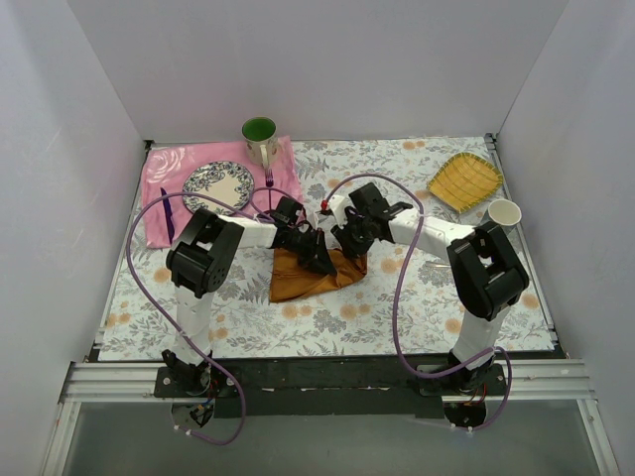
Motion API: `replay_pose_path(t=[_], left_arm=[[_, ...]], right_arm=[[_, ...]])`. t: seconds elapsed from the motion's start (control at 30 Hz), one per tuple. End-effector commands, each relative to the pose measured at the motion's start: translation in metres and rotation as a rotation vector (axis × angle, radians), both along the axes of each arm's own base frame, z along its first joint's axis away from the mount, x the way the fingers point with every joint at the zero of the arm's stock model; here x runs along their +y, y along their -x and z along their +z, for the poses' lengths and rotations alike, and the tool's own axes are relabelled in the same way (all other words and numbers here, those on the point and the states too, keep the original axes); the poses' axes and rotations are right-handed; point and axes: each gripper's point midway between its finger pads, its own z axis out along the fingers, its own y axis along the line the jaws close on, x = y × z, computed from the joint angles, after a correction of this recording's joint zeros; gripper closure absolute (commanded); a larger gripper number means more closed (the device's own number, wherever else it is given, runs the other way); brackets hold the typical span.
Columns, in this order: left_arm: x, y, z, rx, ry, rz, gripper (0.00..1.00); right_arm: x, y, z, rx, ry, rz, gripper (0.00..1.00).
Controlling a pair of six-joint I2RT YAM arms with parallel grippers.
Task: Fold the napkin into a case and place the utensils inside
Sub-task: Stuff the top corner of the smaller-rectangle-folded napkin into the folded napkin.
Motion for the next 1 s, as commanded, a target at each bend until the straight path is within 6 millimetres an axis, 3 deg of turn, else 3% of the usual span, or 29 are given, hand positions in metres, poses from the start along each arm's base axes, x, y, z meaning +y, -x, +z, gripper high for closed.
replay_pose_path(t=[0.0, 0.1, 0.3, 0.97], left_arm=[[-0.002, -0.008, 0.010, -0.021, 0.010, 0.003, 1.00], [-0.002, -0.009, 0.012, -0.020, 0.012, 0.005, 1.00], [-0.002, -0.014, 0.016, -0.009, 0.014, 0.019, 1.00], [0.008, -0.022, 0.001, 0.099, -0.150, 0.074, 1.00]], right_arm=[[0.004, -0.008, 0.003, -0.071, 0.013, 0.022, 0.72], [0.005, -0.005, 0.000, -0.064, 0.021, 0.034, 0.74], [0.005, -0.006, 0.004, -0.088, 0.020, 0.034, 0.98], [0.009, -0.003, 0.032, -0.179, -0.012, 0.028, 0.99]])
